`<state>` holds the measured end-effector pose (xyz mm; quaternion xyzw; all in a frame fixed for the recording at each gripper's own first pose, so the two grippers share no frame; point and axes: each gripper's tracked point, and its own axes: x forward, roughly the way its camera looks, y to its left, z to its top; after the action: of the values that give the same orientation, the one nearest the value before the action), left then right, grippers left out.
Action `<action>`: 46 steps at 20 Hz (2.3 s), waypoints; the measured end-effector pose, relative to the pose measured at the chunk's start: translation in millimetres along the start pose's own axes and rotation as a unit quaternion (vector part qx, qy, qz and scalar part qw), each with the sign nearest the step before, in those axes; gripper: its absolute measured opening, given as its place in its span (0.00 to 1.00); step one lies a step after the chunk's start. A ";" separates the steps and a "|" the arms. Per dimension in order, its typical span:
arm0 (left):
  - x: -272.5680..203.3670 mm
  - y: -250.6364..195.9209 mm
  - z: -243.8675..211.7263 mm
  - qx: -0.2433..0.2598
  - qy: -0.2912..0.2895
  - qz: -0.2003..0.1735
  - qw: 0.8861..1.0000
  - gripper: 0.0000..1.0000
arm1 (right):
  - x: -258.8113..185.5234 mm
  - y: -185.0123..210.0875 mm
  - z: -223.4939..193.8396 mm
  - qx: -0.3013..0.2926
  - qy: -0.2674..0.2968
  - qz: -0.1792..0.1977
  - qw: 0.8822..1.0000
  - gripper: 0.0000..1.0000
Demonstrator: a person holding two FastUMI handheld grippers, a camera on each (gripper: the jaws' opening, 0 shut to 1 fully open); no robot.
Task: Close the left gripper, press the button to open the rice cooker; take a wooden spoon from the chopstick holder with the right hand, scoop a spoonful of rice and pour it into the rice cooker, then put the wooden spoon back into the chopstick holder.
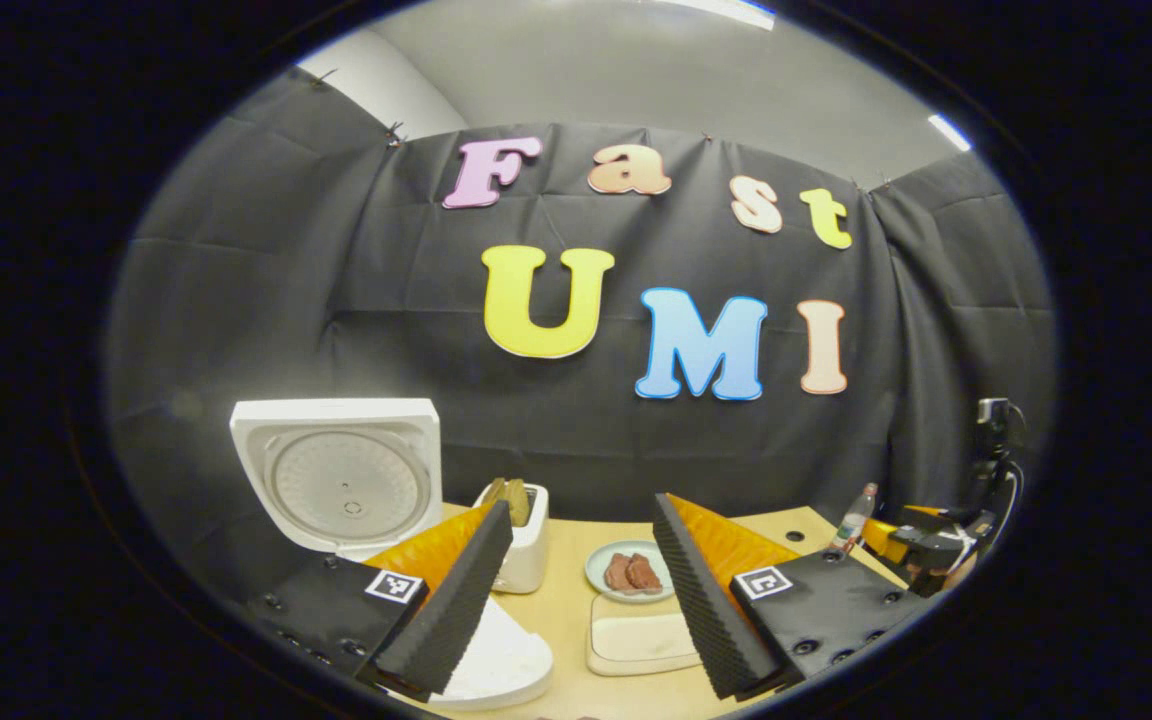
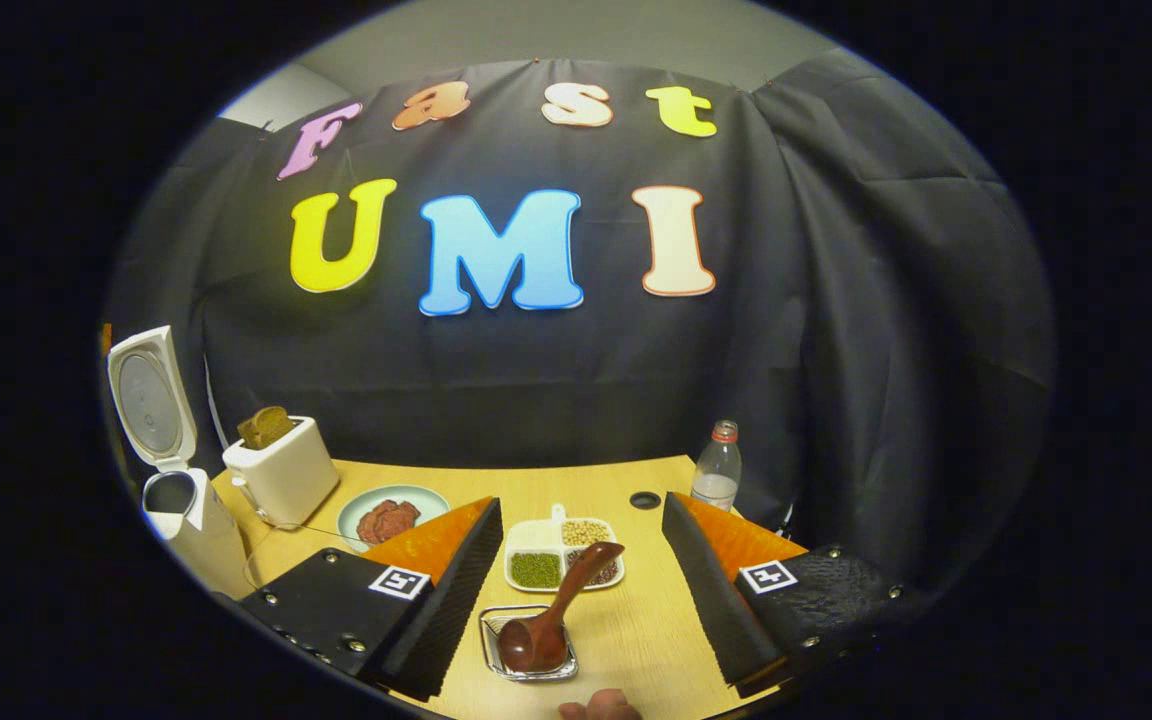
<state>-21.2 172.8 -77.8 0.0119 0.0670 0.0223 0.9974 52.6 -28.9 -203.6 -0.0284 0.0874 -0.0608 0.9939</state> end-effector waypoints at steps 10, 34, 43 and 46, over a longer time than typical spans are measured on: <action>-11.8 83.1 19.8 -0.005 -0.013 0.115 0.993 0.97 | -19.1 88.9 32.7 -0.006 -0.028 0.145 0.989 0.97; 153.0 272.4 96.9 -0.016 0.025 0.168 0.985 0.97 | -30.0 126.4 61.1 -0.006 -0.050 0.128 0.990 0.97; 174.5 274.5 45.6 -0.030 0.096 0.181 0.978 0.93 | -23.3 123.5 70.9 -0.006 -0.055 0.138 0.989 0.97; 161.0 259.1 41.0 -0.020 0.087 0.182 0.979 0.91 | -21.4 122.1 69.4 0.003 -0.050 0.137 0.989 0.97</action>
<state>132.6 438.2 -51.8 0.0015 0.1498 0.2055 0.9671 58.1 98.0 -139.9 -0.0164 0.0407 0.0767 0.9961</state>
